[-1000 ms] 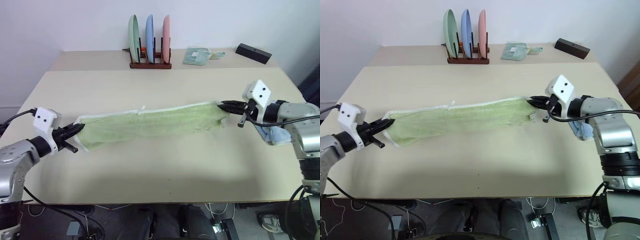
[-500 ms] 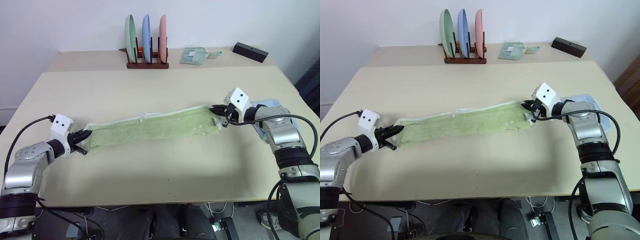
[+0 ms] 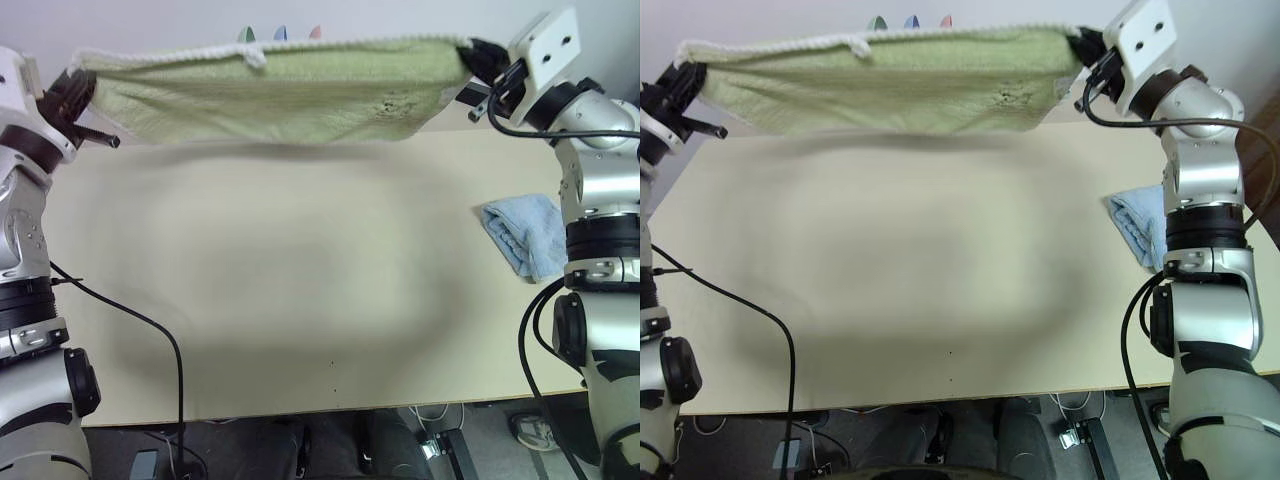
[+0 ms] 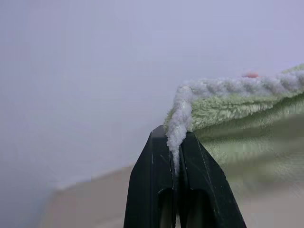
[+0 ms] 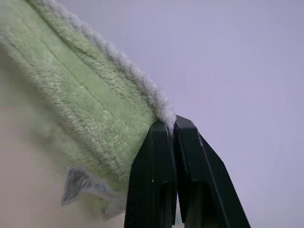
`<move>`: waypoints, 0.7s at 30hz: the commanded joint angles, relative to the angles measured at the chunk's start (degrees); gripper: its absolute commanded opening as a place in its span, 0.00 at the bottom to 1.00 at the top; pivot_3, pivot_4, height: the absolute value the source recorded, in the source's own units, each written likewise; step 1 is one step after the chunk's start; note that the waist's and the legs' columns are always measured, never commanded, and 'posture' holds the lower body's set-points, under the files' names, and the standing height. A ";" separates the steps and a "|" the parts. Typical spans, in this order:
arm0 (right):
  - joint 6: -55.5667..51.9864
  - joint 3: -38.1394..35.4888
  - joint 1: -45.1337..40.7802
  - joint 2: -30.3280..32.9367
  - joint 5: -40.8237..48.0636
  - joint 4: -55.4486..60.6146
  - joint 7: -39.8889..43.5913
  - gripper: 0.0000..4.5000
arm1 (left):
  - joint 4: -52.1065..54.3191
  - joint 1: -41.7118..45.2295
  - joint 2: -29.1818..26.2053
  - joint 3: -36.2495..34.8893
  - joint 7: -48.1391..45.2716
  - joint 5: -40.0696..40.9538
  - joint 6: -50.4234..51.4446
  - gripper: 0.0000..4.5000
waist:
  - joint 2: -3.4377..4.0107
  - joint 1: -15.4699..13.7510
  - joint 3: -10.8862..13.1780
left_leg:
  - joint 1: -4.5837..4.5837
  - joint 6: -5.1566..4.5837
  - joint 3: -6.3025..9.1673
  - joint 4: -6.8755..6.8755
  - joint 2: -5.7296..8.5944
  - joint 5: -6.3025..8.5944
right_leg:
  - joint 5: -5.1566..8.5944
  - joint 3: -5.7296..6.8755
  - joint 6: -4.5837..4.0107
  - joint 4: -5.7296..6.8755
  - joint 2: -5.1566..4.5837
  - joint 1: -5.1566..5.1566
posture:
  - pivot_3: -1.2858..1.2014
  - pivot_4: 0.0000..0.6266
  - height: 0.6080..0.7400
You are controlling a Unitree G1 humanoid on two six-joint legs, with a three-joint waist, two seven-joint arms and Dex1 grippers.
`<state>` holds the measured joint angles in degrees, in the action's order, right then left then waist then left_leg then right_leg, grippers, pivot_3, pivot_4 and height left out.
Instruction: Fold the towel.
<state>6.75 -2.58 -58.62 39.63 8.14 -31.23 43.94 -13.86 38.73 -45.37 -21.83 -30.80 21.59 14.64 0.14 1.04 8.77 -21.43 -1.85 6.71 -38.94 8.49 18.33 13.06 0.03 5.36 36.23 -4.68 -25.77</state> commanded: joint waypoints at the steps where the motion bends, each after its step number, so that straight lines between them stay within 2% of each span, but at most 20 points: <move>1: -4.27 -2.41 4.51 3.18 3.10 6.40 4.49 0.01 | 1.83 -5.96 -2.19 -4.58 -2.66 1.92 1.42 0.00 | 0.01 0.11 0.02 | -0.01 0.00 0.00 -0.02 0.00 0.00 | 0.00 0.00 0.00 0.00 0.00 -0.03 | 0.52 0.24 1.00; 9: -18.98 -2.97 23.22 8.95 10.30 23.50 15.46 0.01 | 15.39 -30.55 -3.74 -5.38 -11.05 4.15 6.98 0.00 | 0.04 -0.55 0.04 | -0.08 0.00 -0.03 -0.07 -0.02 0.01 | 0.00 -0.04 0.00 0.06 0.00 -0.12 | 0.52 0.24 1.00; 13: -26.94 -3.98 30.65 13.91 14.20 30.11 20.06 0.01 | 23.72 -41.69 -4.65 -8.41 -15.64 10.04 15.88 0.00 | 0.06 -1.25 0.05 | -0.05 -0.05 -0.04 -0.10 -0.01 0.04 | 0.00 -0.05 -0.01 -0.02 -0.02 -0.01 | 0.52 0.24 1.00; 16: -27.64 -3.47 31.10 14.34 14.21 30.95 20.02 0.01 | 25.15 -44.18 -4.61 -8.40 -15.57 10.07 16.95 0.00 | 0.08 -1.73 0.06 | 0.01 -0.05 -0.07 -0.10 -0.02 0.05 | 0.01 -0.08 -0.01 -0.01 -0.02 0.03 | 0.52 0.24 1.00; 21: -24.78 0.60 26.99 11.15 9.28 25.12 17.57 0.01 | 18.38 -39.28 -4.04 -3.66 -11.84 5.10 15.61 0.00 | 0.09 -1.86 0.07 | 0.21 -0.03 -0.07 -0.11 -0.05 0.05 | 0.00 -0.05 -0.02 -0.02 0.00 0.25 | 0.52 0.24 1.00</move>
<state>-19.48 -1.88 -30.57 50.80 19.27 -4.44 62.92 6.24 -1.33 -48.79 -25.58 -44.22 28.87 31.22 0.23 -0.82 8.84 -21.22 -1.88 6.64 -39.05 8.44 18.38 13.06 -0.02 5.34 36.20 -4.68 -25.51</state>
